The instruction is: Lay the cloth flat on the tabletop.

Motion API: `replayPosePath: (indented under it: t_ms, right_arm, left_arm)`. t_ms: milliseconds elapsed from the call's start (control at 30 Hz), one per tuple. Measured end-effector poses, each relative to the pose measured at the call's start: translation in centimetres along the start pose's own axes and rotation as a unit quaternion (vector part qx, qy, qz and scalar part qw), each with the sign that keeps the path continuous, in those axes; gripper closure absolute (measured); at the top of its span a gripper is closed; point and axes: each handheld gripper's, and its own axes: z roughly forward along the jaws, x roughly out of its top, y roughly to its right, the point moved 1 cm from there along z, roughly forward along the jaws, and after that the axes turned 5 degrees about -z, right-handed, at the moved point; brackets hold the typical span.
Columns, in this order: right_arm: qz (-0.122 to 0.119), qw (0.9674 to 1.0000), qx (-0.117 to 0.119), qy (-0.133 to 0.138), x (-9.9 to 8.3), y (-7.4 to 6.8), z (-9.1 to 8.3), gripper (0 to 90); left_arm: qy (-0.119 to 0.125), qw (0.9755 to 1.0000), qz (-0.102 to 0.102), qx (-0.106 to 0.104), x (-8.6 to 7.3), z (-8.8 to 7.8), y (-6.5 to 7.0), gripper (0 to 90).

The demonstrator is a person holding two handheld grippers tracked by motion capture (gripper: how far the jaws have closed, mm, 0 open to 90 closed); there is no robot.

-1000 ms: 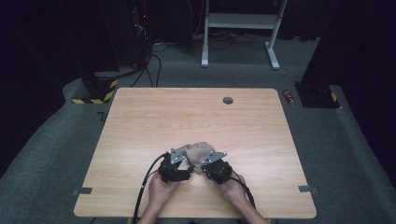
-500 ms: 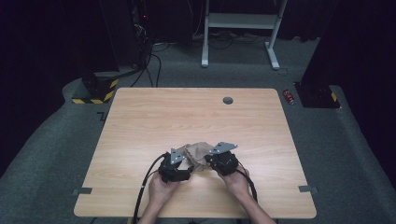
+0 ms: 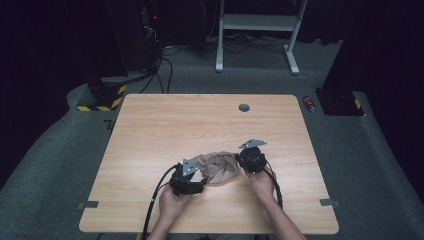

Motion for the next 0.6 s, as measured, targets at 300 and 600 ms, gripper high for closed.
replayPosePath:
  t_ms: [300, 600]
  right_arm:
    - [-0.005, 0.9994, 0.001, 0.033, 0.2, -0.8, -2.4, 76.9]
    - [-0.113, 0.9897, 0.067, 0.055, 1.4, -6.0, -4.3, 65.3]
  left_arm:
    - [0.0, 1.0, 0.0, 0.001, 0.0, 0.0, 0.0, 31.0]
    - [0.0, 1.0, 0.0, 0.0, 0.0, 0.0, 0.0, 31.0]
